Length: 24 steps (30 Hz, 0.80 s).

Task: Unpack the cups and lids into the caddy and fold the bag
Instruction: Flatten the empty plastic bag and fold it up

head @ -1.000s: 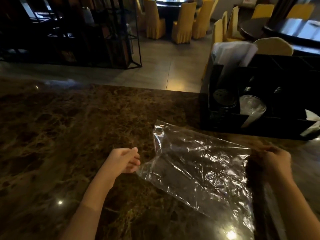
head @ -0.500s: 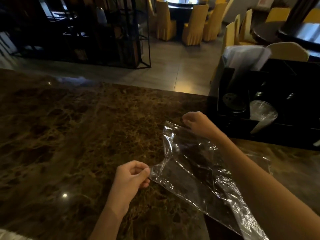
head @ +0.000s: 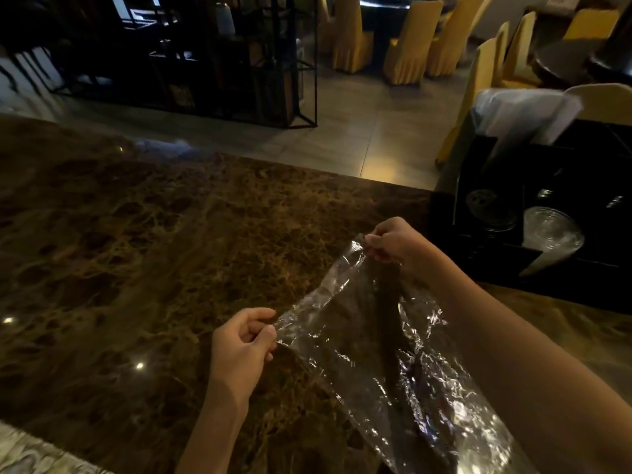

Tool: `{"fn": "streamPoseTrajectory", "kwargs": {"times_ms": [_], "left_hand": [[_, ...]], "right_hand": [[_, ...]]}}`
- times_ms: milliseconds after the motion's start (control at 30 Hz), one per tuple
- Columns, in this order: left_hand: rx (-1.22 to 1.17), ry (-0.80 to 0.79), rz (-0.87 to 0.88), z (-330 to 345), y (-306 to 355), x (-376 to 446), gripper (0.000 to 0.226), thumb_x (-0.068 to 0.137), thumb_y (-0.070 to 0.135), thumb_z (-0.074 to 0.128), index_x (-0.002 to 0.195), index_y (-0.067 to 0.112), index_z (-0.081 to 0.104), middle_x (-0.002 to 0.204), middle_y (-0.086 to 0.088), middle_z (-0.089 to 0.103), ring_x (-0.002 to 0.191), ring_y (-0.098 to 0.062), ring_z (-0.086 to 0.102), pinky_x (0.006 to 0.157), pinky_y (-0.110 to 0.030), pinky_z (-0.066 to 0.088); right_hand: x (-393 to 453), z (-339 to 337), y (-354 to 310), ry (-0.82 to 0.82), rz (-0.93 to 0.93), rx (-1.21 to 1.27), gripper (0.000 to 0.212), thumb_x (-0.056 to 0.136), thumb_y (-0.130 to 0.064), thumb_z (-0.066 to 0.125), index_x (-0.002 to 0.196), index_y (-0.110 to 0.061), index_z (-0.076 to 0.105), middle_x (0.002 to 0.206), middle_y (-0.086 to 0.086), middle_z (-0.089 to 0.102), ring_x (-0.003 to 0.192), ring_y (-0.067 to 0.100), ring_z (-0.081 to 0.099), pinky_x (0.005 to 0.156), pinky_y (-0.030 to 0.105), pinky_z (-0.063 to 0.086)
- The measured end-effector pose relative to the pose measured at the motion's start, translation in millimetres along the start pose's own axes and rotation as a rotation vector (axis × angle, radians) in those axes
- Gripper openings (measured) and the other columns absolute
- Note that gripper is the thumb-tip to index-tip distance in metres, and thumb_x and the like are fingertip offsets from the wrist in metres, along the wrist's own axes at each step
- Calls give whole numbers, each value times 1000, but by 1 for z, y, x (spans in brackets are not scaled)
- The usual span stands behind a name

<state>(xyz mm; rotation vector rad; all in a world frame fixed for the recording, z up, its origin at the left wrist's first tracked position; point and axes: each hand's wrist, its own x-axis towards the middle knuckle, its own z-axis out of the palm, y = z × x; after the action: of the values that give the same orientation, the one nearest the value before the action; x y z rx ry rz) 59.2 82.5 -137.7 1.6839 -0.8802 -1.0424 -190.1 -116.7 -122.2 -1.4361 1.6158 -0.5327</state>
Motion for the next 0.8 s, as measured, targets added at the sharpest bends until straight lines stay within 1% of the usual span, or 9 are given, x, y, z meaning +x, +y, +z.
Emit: {"fn": "streamPoseTrajectory", "kwargs": {"times_ms": [100,200,267,367,467,567,633,733,800], "left_hand": [[-1,31,4,-5,-8,2,27,89,-5,65,95,20,71,78,-6,69,58,-4,64,52,-18,50],[-26,84,-28,-3,-14,8,22,90,-3,66,97,17,71,80,-8,70,58,-4,64,52,-19,51],[-70,104,-73,0,-16,14,16,91,4,66,98,18,70,86,-9,72,67,-10,67,55,-22,52],[-61,53,-89,1,-16,19,12,92,12,68,101,18,69,82,-6,76,68,-16,71,53,-24,52],[-18,36,-54,3,-16,17,19,91,5,68,103,19,67,75,-2,76,60,-11,70,47,-17,50],[-75,137,-62,6,-20,9,18,91,5,67,103,18,66,75,-6,76,64,-13,73,52,-17,54],[-122,160,-83,9,-22,2,18,91,5,68,105,17,65,80,-7,75,69,-15,74,56,-19,56],[-127,61,-118,17,-24,-14,21,90,4,70,106,17,64,85,-11,76,73,-20,76,60,-23,60],[-41,-11,-112,19,-26,-25,25,90,6,71,109,19,63,81,-11,76,69,-20,76,58,-25,60]], "right_hand": [[0,-1,7,27,3,-12,20,98,-17,60,81,-8,67,77,7,68,70,15,66,61,25,54],[1,6,13,60,-12,-12,22,99,-19,59,81,-9,67,75,6,67,67,14,65,57,23,54],[1,10,17,84,-50,15,20,99,-19,59,85,-8,66,76,6,66,67,15,65,56,23,54],[0,11,17,91,-122,55,18,99,-19,59,86,-9,66,75,6,66,64,14,64,56,25,53],[0,8,14,132,-153,25,11,98,-16,60,93,-11,68,83,8,69,74,18,68,66,30,57],[-4,8,9,204,-181,-86,12,98,-12,60,106,-8,68,97,9,72,86,21,69,68,26,55],[-16,12,1,254,-213,-202,20,97,-9,59,116,-5,67,109,12,70,97,23,67,76,30,55],[-55,35,-5,295,-247,-266,26,92,-2,55,116,-3,67,117,20,67,110,35,62,92,41,50],[-96,61,8,299,-249,-267,33,92,-3,51,123,-4,63,126,19,64,120,35,57,102,45,46]]}}
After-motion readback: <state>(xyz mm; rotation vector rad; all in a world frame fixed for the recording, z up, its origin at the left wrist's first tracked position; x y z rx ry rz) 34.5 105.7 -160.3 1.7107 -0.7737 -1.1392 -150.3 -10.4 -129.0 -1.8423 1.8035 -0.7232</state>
